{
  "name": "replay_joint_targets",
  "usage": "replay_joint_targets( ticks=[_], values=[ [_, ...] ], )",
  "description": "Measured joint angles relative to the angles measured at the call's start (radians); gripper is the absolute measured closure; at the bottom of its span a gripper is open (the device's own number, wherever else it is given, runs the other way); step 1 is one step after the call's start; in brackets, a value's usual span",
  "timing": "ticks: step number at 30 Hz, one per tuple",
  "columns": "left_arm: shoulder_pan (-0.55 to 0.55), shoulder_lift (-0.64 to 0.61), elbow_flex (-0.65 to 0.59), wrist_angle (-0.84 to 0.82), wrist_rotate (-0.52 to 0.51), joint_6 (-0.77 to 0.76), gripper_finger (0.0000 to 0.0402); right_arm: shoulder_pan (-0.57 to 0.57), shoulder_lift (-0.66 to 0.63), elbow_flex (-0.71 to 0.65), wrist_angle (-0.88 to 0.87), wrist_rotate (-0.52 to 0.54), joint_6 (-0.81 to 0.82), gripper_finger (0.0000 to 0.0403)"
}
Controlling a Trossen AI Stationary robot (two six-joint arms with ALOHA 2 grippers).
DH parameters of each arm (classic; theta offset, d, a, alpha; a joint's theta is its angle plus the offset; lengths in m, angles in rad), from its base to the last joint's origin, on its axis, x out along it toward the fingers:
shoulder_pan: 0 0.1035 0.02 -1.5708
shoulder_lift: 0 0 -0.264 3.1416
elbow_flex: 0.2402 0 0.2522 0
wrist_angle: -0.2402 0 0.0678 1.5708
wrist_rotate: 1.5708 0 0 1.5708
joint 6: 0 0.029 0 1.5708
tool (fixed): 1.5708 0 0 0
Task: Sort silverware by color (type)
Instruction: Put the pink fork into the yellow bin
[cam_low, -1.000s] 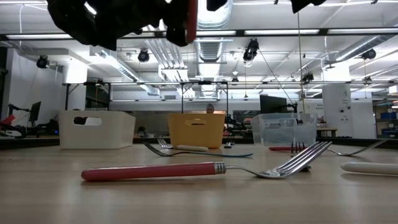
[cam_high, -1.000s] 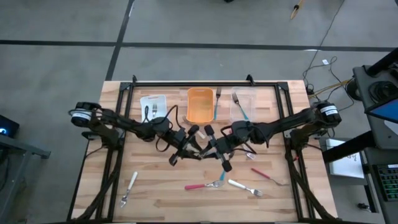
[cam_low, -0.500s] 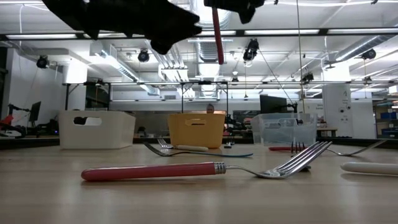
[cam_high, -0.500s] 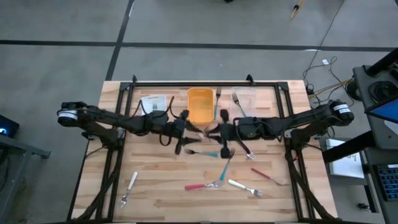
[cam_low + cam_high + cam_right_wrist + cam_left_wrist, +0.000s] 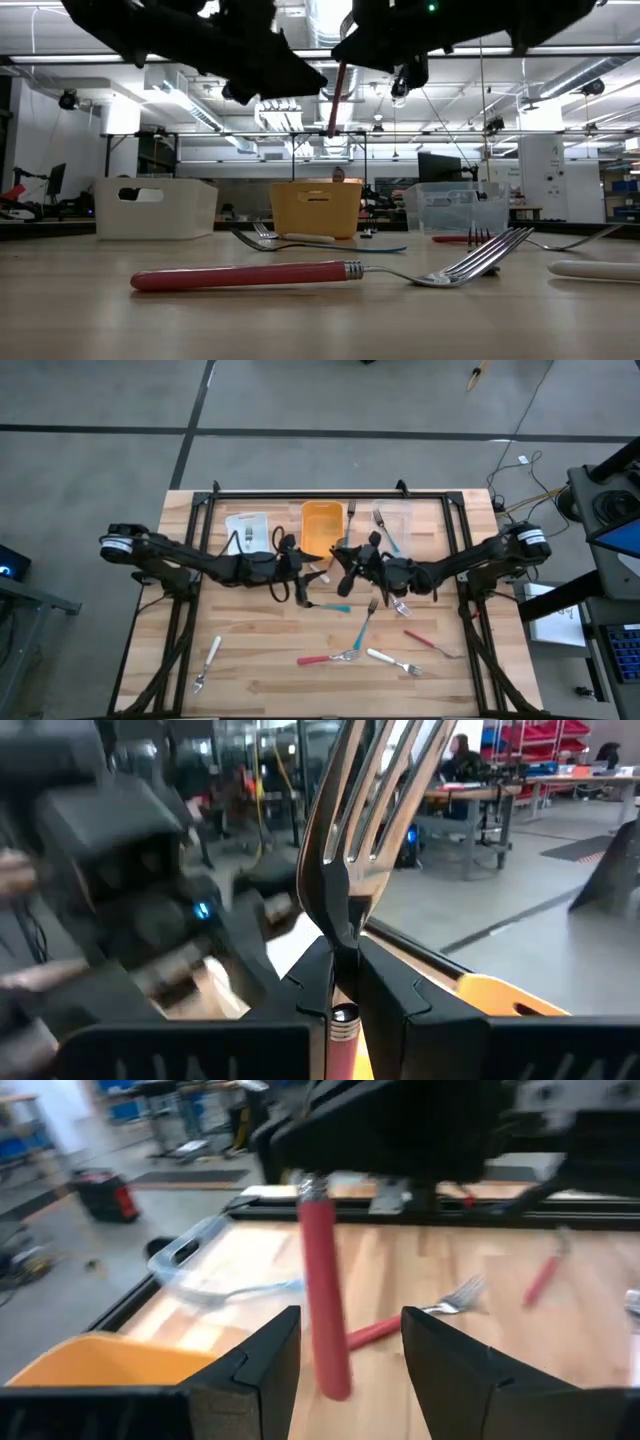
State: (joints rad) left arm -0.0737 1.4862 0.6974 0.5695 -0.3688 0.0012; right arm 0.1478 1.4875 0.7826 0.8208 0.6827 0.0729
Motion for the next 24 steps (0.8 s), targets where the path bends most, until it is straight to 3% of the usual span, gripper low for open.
replay_joint_targets(
  ticks=[5,13,17,22,24],
  values=[
    [-0.003,0.06,0.0,0.07,-0.036,-0.031,0.0246,-0.003,0.077,0.014,0.106,0.0,0.006,0.0381],
    [-0.007,0.103,0.003,0.098,-0.136,-0.067,0.0256,-0.007,0.133,0.067,0.114,0.002,0.006,0.0381],
    [-0.011,0.11,0.003,0.102,-0.157,-0.072,0.0292,-0.011,0.138,0.077,0.111,0.001,0.006,0.038],
    [-0.011,0.11,0.002,0.104,-0.161,-0.097,0.0374,-0.011,0.134,0.077,0.105,0.027,0.009,0.0374],
    [-0.011,0.11,0.002,0.108,-0.148,-0.109,0.0382,-0.012,0.131,0.077,0.104,0.025,0.009,0.0365]
  ],
)
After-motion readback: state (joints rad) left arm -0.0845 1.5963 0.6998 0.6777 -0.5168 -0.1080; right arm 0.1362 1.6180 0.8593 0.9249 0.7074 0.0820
